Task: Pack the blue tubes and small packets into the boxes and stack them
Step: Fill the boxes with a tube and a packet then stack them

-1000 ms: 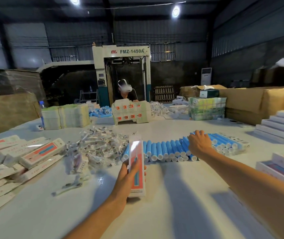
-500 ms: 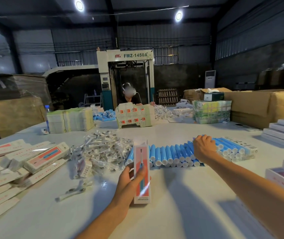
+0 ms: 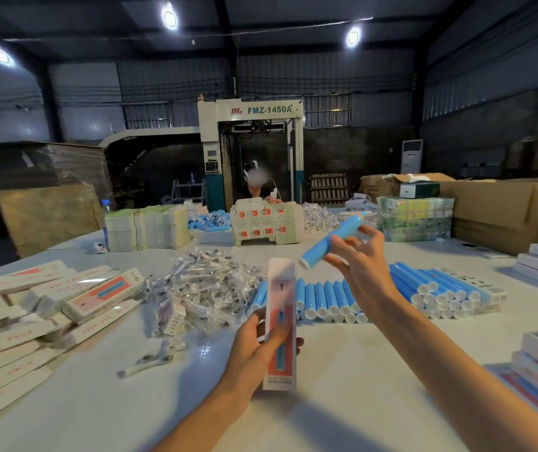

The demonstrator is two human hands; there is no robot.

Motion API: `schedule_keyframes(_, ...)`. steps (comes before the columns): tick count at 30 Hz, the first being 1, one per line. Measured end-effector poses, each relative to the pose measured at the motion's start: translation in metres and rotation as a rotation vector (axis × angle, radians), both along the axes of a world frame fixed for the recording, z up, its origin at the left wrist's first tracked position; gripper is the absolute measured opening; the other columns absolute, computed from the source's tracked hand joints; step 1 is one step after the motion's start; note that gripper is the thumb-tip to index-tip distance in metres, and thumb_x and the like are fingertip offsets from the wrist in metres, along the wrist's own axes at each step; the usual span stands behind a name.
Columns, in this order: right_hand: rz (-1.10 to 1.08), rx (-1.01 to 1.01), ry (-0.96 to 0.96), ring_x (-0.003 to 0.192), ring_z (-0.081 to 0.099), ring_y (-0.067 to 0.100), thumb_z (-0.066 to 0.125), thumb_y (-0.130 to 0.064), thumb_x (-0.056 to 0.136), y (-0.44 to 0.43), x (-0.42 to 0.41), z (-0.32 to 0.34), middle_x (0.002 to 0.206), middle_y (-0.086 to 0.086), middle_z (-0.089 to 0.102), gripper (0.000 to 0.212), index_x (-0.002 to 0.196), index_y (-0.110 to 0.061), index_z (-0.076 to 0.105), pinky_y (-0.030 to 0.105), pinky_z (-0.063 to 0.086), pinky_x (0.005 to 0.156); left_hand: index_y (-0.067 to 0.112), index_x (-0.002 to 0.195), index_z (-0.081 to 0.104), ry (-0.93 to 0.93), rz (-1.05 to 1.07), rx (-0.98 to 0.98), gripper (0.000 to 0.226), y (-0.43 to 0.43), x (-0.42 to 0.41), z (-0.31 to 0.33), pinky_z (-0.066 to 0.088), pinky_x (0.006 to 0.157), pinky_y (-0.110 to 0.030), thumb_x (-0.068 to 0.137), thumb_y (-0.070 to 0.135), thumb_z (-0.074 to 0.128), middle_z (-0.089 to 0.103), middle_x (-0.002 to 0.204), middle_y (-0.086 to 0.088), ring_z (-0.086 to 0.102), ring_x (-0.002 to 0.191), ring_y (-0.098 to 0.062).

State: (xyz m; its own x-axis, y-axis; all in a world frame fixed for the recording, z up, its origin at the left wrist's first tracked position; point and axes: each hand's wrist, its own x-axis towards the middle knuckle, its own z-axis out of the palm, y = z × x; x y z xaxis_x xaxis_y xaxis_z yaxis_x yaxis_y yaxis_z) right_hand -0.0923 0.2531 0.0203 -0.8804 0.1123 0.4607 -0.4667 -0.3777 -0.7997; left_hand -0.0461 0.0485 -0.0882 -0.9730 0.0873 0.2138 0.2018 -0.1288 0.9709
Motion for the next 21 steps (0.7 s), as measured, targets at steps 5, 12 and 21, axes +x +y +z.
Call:
schedule_keyframes(5,-0.052,0.184,0.037,0.102,0.075,0.021,0.074,-0.002,0.092,-0.018,-0.003,0.006,0.133,0.017,0.053,0.102,0.153,-0.050,0.007,0.033,0.063,0.079,0.018,0.134,0.061,0.022,-0.027,-0.009,0.054,0.002,-0.001,-0.002,0.065,0.088,-0.050,0.093,0.044,0.082,0.080,0.114,-0.009,0.079,0.100,-0.039)
schedule_keyframes(12,-0.219,0.644,0.015,0.096,0.071,0.016,0.077,-0.004,0.089,-0.011,-0.019,0.013,0.138,0.014,0.053,0.094,0.153,-0.039,0.018,0.016,0.057,0.063,0.022,0.133,0.061,0.026,-0.030,-0.030,0.048,0.002,0.002,-0.003,0.065,0.082,-0.042,0.095,0.045,0.078,0.080,0.109,-0.006,0.079,0.097,-0.035)
schedule_keyframes(21,-0.106,1.041,0.118,0.098,0.060,0.009,0.064,-0.012,0.099,-0.031,-0.019,-0.005,0.123,-0.003,0.051,0.041,0.137,-0.020,0.052,0.009,0.050,0.073,0.027,0.129,0.060,0.011,0.038,-0.056,0.037,0.003,0.005,0.000,0.066,0.084,-0.039,0.099,0.046,0.070,0.082,0.102,-0.002,0.080,0.094,-0.028)
